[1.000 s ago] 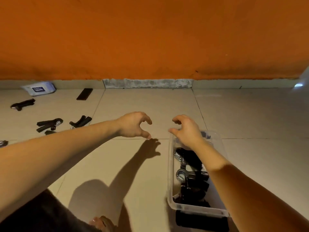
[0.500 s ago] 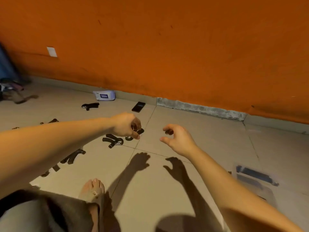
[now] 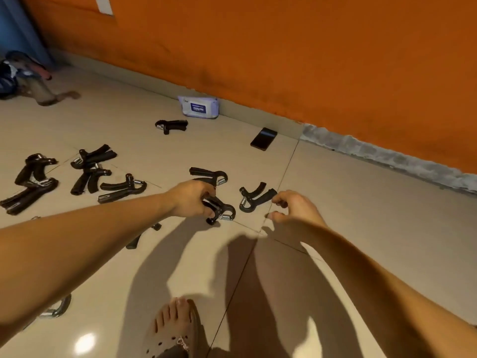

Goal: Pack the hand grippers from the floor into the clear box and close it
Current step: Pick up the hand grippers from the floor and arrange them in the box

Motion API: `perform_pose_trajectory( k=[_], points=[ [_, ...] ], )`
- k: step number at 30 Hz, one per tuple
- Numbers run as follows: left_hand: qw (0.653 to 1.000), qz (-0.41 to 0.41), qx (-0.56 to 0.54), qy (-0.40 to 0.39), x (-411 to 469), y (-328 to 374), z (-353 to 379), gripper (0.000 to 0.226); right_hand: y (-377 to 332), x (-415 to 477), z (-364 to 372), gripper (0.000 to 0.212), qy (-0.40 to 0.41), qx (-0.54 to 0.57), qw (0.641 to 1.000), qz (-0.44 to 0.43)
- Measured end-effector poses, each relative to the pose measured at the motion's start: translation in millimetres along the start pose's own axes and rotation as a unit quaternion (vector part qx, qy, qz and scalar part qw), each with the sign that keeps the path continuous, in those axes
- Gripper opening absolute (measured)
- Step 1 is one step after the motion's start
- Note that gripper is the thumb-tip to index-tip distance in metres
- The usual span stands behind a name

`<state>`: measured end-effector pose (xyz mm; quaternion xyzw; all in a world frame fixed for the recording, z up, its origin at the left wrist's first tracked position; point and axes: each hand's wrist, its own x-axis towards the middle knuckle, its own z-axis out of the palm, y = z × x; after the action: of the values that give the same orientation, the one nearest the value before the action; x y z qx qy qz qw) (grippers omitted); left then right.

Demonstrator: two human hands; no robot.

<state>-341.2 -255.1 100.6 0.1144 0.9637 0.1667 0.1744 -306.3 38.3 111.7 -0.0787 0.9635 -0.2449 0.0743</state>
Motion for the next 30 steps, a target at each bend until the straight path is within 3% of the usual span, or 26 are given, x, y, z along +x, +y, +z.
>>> perform_pose_trajectory(
  k=[4,8,13,17,23,27,30],
  points=[
    [0.999,-0.014,-0.04,-0.006,53,-33,30,0.073,20,55,33,0.033,-0.019,-0.022,1.0,-0.012],
    [0.995,-0.001,-0.088,-0.041,90,-62,50,0.079,32,102,62,0.046,-0.049,-0.045,0.998,0.016],
    [0.994,0.036,-0.068,-0.072,117,-95,71,0.097,48,158,95,0.055,-0.081,-0.1,0.992,-0.007],
    [0.997,0.062,-0.024,-0.045,125,-106,88,0.109,57,187,110,0.07,-0.126,-0.14,0.982,-0.02],
    [0.998,0.063,0.024,0.002,114,-109,101,0.087,79,180,120,0.044,-0.087,-0.201,0.972,-0.081],
    [0.998,0.045,0.04,0.024,102,-105,112,0.069,87,154,123,0.047,-0.092,-0.18,0.975,-0.087],
    [0.999,0.006,-0.014,0.035,91,-98,121,0.053,91,134,126,0.045,-0.097,-0.145,0.982,-0.072]
  ],
)
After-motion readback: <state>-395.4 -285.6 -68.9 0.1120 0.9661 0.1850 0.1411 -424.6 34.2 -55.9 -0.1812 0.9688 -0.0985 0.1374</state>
